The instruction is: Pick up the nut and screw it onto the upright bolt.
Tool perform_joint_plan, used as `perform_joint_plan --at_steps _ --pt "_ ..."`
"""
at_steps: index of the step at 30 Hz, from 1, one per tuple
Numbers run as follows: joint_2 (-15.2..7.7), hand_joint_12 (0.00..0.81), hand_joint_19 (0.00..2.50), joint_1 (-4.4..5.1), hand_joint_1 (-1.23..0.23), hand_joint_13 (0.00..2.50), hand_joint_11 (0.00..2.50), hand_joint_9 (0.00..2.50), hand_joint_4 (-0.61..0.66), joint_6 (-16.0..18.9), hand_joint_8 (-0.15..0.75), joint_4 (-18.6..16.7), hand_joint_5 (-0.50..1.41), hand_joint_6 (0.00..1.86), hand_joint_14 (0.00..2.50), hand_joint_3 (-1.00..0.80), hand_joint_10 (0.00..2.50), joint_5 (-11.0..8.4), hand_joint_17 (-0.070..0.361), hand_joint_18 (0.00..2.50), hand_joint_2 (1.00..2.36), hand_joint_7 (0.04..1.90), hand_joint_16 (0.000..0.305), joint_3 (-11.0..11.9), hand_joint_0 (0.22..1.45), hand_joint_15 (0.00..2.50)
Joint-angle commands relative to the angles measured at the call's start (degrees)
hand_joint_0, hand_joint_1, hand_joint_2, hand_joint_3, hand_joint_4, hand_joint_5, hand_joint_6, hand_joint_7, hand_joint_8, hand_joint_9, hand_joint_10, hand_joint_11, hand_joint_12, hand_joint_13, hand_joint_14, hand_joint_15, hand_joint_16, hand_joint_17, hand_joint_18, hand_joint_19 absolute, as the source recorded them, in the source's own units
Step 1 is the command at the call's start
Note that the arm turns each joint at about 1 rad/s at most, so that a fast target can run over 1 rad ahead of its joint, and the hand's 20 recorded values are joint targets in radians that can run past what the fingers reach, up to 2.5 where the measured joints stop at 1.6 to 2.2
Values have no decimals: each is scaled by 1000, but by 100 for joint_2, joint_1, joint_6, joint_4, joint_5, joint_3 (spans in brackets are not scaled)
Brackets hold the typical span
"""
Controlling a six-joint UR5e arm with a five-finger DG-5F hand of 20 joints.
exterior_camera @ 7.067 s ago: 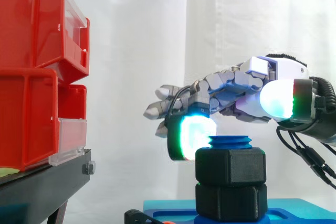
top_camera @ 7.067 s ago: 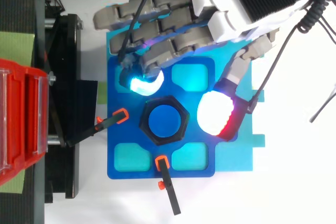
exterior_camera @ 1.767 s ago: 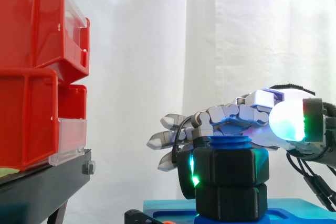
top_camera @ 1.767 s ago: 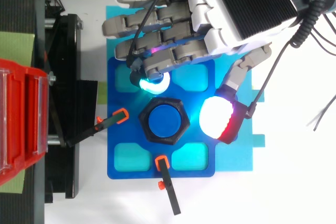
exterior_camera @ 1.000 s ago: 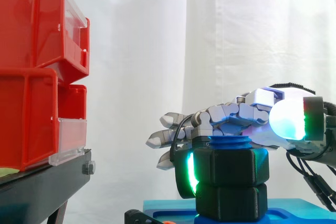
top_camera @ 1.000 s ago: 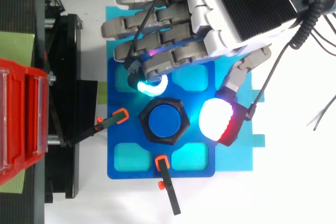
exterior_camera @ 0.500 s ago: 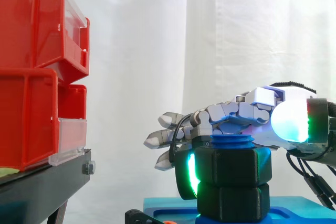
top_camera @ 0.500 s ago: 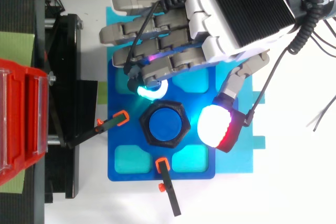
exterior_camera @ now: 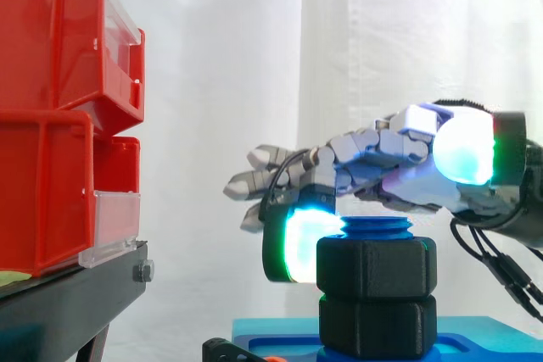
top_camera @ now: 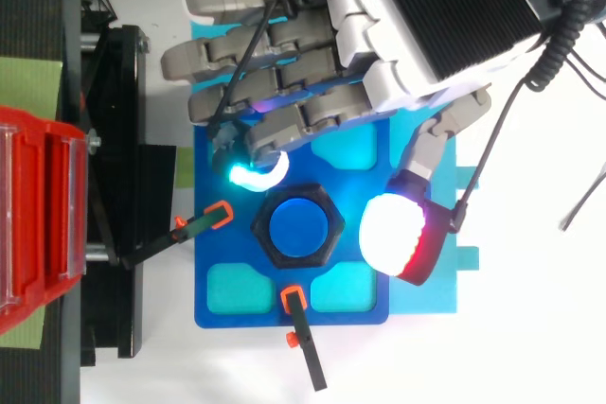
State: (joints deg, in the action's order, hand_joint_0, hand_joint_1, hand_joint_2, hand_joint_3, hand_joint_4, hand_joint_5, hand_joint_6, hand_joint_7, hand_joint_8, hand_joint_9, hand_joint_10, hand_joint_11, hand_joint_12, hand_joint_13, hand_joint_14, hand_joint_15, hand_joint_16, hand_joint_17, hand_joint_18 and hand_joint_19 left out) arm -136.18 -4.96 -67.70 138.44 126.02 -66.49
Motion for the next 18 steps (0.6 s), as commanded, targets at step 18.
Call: perform_joint_plan --at_steps 18 --pt "558 358 0 -234 -95 208 0 484 269 -473 275 1036 -148 503 0 -500 0 538 110 0 1000 858 49 207 435 0"
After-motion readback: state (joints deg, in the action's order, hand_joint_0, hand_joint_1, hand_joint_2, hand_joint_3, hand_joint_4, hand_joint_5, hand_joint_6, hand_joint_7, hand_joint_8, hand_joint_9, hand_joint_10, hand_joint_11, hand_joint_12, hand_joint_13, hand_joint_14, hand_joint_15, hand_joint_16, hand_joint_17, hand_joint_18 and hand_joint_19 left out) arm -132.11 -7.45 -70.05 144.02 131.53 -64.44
